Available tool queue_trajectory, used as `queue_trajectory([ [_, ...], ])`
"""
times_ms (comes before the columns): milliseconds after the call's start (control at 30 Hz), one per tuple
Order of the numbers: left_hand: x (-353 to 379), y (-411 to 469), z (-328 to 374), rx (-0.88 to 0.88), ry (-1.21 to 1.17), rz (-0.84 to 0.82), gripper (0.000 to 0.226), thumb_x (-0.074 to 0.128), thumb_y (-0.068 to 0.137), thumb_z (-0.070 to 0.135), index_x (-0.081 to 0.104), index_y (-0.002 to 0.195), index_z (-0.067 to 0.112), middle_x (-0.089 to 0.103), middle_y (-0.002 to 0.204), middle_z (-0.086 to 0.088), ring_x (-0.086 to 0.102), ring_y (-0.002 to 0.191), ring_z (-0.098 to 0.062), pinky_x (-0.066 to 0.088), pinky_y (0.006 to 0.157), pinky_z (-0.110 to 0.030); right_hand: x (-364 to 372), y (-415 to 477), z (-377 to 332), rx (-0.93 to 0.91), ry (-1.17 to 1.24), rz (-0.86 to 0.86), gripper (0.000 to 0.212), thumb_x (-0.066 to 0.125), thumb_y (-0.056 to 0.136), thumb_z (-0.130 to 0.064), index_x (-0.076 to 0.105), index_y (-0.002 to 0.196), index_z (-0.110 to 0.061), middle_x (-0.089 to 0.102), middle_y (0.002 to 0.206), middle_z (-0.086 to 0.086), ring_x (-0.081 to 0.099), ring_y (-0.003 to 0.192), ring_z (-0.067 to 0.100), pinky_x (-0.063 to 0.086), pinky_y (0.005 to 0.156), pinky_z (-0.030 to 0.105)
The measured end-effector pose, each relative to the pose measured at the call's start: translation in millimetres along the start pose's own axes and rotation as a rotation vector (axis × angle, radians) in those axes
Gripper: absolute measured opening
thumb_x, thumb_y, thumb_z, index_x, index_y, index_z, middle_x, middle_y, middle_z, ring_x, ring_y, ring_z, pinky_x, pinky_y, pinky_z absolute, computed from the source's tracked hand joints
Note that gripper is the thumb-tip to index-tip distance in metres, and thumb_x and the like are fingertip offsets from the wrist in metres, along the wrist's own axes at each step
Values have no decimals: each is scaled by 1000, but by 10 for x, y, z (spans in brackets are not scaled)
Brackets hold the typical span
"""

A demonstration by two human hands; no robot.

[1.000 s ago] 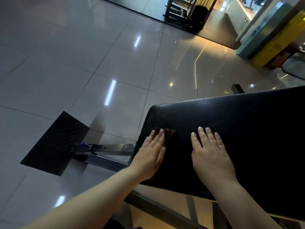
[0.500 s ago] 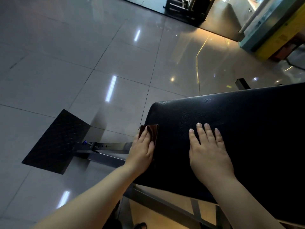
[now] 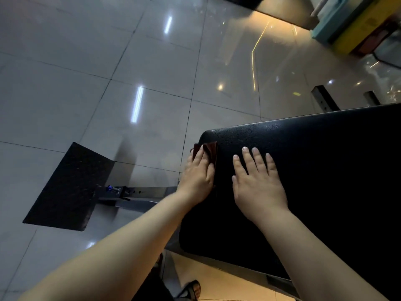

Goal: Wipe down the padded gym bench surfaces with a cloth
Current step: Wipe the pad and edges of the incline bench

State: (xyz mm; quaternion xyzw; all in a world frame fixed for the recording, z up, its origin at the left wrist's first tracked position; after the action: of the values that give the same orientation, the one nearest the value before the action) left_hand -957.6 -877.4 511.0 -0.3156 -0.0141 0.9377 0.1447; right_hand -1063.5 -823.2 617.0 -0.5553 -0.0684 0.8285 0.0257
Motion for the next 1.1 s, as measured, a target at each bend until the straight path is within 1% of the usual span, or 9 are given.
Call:
queue_trajectory([
  [100,24,459,-96,-59,-1,-44,75,17,89,46,19,158,15,11,166,-5,1,154,-23,4,123,-40,80,181,-78,8,20,-75,62,14,101,-38,17,160,-19,5,168,9,0,155,29,-11,119,49],
  [200,-2,159,10,18,-3,4,70,20,94,43,21,158,15,12,166,-3,1,154,-23,2,124,-36,120,253,-100,1,21,-99,70,6,93,-41,14,160,-20,2,168,7,-4,155,27,-14,119,48],
  [367,-13,12,62,84,-25,-29,75,15,91,50,16,158,17,8,166,1,-6,153,-20,-8,121,-24,70,305,-96,37,51,17,64,25,91,-38,56,142,-13,45,153,14,38,145,32,14,119,51],
  [533,-8,816,121,-26,11,-89,60,29,104,36,11,159,20,4,167,2,-7,153,-22,-2,124,-37,26,278,-87,29,87,18,63,28,91,-39,59,139,-12,50,150,13,43,142,31,17,117,50],
  [667,4,283,220,79,27,-40,69,20,95,46,17,157,15,7,166,1,-7,153,-20,-1,125,-37,48,229,-73,40,102,-24,62,27,92,-39,60,138,-12,51,149,10,45,141,29,16,117,48],
  [733,8,-205,247,150,17,-45,73,14,93,49,14,157,15,2,165,4,-11,153,-16,-4,124,-31,36,187,-66,42,97,-20,61,27,94,-38,56,142,-14,47,153,8,40,145,27,12,118,47],
  [867,33,-1080,329,230,49,-87,60,15,101,44,1,156,25,-5,165,11,-21,149,-5,-8,123,-30,30,19,-72,-25,132,-53,54,26,106,-32,27,158,-18,17,167,3,10,155,21,0,125,43],
  [1000,62,-761,146,139,-26,-76,61,26,100,38,13,157,23,7,166,7,-11,152,-11,0,125,-36,-34,-250,-81,-42,187,-46,54,21,104,-27,30,157,-17,19,167,3,11,155,21,3,126,42],
  [1100,49,-547,144,37,-28,-27,65,24,95,38,17,157,22,11,165,3,-3,153,-18,1,125,-38,-38,-440,-96,-73,183,-97,53,24,108,-28,17,160,-20,8,169,0,1,155,18,-4,125,39],
])
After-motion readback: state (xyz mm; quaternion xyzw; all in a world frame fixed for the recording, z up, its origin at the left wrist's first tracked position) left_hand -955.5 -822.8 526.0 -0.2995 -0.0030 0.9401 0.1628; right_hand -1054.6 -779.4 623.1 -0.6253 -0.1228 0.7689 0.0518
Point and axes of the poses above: each hand's wrist, its own y-axis towards the middle knuckle, its own x-axis out of the palm, z = x × y, the point moved 10 cm from there along y, towards the middle knuckle
